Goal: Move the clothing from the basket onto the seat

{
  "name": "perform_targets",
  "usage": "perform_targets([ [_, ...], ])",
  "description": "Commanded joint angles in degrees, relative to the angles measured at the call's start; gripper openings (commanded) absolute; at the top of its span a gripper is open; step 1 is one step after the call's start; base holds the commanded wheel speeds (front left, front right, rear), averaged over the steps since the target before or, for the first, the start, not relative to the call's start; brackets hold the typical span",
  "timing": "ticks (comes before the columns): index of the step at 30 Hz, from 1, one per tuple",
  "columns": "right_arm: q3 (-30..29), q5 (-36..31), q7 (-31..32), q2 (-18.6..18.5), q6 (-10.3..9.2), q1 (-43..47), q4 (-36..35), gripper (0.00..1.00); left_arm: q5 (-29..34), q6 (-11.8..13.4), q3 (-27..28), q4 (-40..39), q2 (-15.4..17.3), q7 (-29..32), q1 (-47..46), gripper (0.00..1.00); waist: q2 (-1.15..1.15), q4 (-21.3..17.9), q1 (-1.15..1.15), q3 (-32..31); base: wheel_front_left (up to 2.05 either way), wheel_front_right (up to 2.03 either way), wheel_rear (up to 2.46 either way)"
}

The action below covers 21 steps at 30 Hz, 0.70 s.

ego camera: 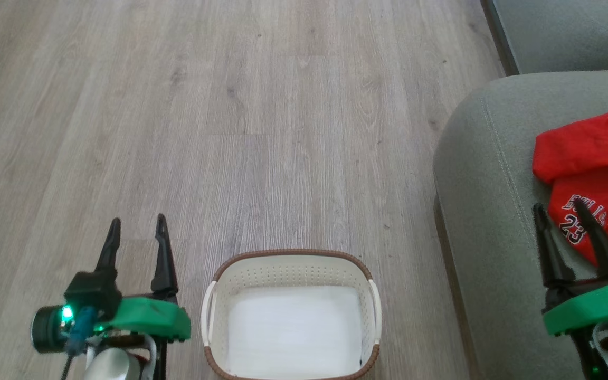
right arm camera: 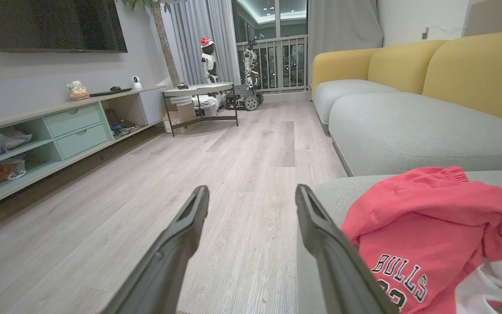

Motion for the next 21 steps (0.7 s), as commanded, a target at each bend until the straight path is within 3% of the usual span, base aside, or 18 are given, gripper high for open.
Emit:
perform_targets([
  [1,0.67,-1.26,-0.52,-0.66,-0.02,-0.62,-2.50,1.00,0.83,-1.54,3.97,-2.26,-0.67,-0.55,-1.44,1.00,0.00,-0.13,0.00,0.10,0.00,0.00,0.00],
  [10,2.02,-3.89,-0.52,1.44,-0.02,0.26,-3.56,1.00,4.57,-7.97,9.59,-2.60,-6.39,-0.55,1.76,1.00,0.00,-0.73,0.00,0.41,0.00,0.00,0.00],
  [21,0.65,-4.90,-0.52,2.54,-0.02,0.39,-4.50,1.00,7.06,-13.14,12.83,1.41,-8.89,-0.56,1.74,1.00,0.00,-1.49,0.00,0.64,0.00,0.00,0.00],
])
